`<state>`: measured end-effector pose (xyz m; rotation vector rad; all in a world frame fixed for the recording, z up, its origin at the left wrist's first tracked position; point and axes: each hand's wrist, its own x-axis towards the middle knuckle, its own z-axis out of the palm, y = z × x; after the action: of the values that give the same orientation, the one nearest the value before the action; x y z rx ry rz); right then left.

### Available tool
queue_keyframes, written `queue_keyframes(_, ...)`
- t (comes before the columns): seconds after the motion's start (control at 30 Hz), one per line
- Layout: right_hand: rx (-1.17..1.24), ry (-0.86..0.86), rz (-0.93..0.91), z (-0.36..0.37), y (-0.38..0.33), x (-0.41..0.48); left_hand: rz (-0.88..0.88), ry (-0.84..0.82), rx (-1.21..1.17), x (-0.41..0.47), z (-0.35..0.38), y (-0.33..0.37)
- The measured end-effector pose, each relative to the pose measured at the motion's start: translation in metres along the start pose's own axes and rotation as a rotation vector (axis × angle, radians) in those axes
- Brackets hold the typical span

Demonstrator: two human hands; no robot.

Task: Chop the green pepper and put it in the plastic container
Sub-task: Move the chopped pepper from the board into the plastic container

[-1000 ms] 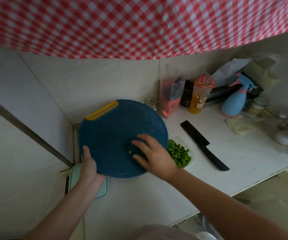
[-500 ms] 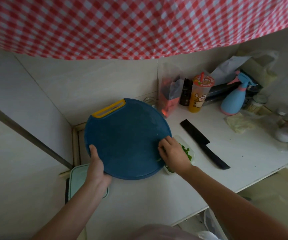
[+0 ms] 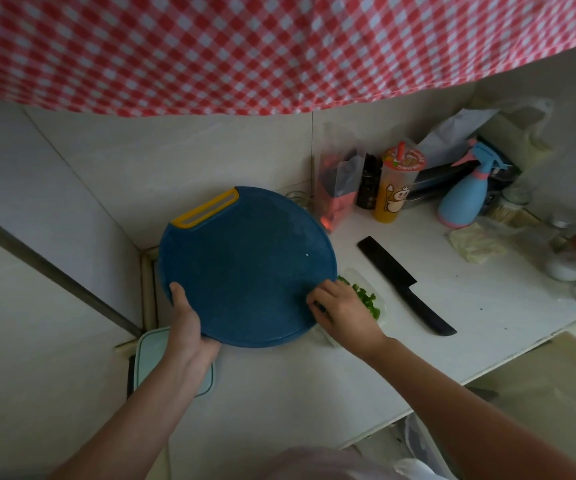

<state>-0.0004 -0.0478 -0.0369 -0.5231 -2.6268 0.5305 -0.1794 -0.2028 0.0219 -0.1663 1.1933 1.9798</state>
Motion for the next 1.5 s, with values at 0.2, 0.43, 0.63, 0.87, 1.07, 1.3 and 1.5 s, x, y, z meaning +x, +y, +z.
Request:
queue_keyframes(0.2,-0.141,0.040,0.338,-0.016,0.025,-0.002,0.012,0.031,0.015,0.003,-0.005,0.009)
queue_keyframes(0.43,0.074,0.106,0.255,-0.030,0.011,0.032,-0.061,0.014,0.061,0.005,-0.002,0.011)
queue_keyframes(0.63,0.210,0.059,0.309,-0.028,0.018,0.044,-0.078,-0.015,0.088,0.003,-0.001,0.006)
queue_keyframes(0.87,-0.067,-0.084,0.286,-0.022,0.032,0.029,-0.071,-0.016,0.104,0.005,0.001,0.010)
queue_keyframes(1.07,-0.125,-0.130,0.560,-0.028,0.041,0.012,-0.044,0.023,0.121,0.006,0.000,0.015)
queue_keyframes(1.3,0.109,0.020,0.313,-0.032,0.019,0.030,-0.039,-0.005,0.152,0.002,-0.003,0.015)
queue_keyframes(1.5,0.098,0.001,0.263,-0.024,0.014,0.040,-0.055,-0.036,0.151,0.001,-0.011,0.012)
